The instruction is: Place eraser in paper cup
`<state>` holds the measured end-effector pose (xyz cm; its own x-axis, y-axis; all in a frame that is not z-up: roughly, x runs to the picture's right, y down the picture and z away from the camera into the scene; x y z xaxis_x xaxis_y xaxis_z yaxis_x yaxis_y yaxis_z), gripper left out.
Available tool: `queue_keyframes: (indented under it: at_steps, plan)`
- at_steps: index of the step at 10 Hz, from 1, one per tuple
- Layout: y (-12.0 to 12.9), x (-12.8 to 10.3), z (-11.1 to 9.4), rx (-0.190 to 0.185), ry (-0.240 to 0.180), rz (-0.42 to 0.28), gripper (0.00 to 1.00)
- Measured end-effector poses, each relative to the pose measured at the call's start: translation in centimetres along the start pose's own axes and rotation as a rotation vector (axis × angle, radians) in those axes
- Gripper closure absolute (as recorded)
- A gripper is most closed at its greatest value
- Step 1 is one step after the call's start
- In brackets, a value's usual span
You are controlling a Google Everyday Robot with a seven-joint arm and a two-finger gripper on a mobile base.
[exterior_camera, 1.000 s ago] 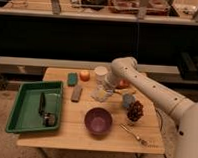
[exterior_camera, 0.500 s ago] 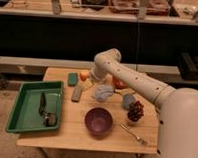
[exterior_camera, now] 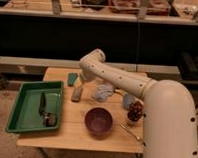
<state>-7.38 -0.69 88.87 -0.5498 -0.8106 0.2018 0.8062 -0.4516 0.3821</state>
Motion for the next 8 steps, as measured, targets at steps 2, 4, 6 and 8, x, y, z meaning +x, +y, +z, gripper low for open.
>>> queue_keyframes:
  at_steps: [2,4,6,8]
  plan:
    - [0.1,-0.1,0.0,0.0,-0.001,0.002,0.2]
    - [-0.3,-0.2,0.3,0.011,0.0,0.003,0.2]
    - [-0.8,-0.8,2.1,0.033,-0.005,0.024,0.2]
    - [-1.7,-0.9,3.5,0.041,-0.016,0.032,0.2]
